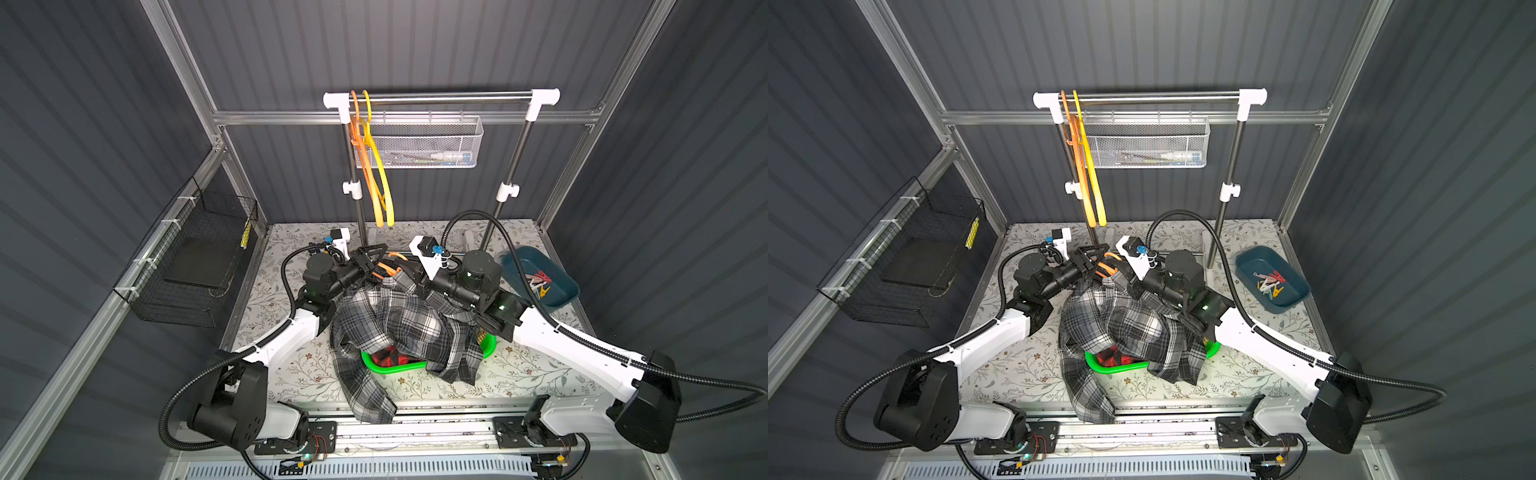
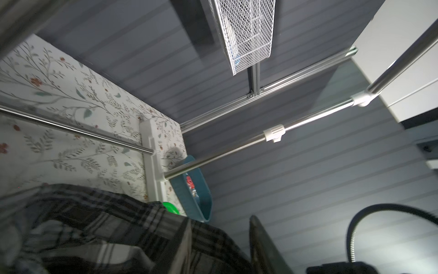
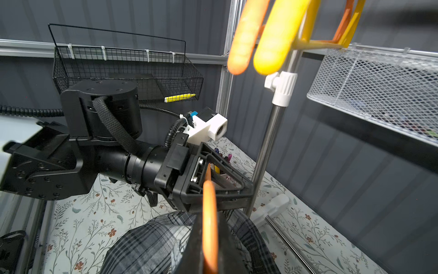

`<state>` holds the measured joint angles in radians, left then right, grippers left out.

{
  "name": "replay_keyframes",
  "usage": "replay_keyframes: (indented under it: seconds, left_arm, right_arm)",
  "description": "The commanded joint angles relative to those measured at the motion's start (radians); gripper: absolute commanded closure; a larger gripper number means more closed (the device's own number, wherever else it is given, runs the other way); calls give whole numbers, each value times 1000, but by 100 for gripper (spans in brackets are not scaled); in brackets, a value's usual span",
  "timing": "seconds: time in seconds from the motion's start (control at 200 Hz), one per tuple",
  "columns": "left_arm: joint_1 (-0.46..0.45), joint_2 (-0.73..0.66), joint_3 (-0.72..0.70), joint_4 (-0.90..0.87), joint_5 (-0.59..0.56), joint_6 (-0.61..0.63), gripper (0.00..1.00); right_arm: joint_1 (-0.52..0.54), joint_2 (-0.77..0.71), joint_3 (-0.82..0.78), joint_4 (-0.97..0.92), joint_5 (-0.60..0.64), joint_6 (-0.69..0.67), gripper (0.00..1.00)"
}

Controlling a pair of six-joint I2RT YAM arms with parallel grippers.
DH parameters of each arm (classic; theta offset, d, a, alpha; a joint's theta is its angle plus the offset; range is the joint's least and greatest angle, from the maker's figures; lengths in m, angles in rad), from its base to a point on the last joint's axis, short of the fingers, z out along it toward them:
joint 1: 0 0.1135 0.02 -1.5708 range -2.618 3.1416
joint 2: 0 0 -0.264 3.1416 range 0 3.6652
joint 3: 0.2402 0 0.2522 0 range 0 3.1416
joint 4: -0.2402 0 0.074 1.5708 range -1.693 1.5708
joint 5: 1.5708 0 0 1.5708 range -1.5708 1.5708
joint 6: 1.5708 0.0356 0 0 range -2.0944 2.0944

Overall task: Remove the clothespins securing long-sleeve shirts to the hanger
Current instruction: Remove the long-sleeve shirt from the hanger.

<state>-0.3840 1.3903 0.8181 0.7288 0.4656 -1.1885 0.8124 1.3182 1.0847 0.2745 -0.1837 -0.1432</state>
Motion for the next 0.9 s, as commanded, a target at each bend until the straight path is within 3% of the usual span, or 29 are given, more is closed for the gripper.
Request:
replay_keyframes:
  seconds: [0.0,0.08,0.17,0.265,0.37,0.66,0.896]
  left_arm:
    - [-3,28,38,87,11,-27,82]
    - [-3,53,47,143,17,-60,91]
    - [-3,84,60,206,20,-104,100]
    - [0,104,83,249,29,-136,100]
    - [12,103,108,249,31,-143,100]
    - [97,33,133,198,44,-138,100]
    - [230,-34,121,187,84,-193,100]
  right_arm:
    - [10,2,18,25,-36,7,86]
    - [10,-2,14,14,-33,13,80]
    - [10,-11,-3,12,-23,24,66]
    - [8,-25,-33,12,-3,40,50]
    - [-3,-48,-78,17,5,76,39]
    - [-97,-69,-236,65,-8,225,30]
    - [-194,-60,-399,138,-1,379,28]
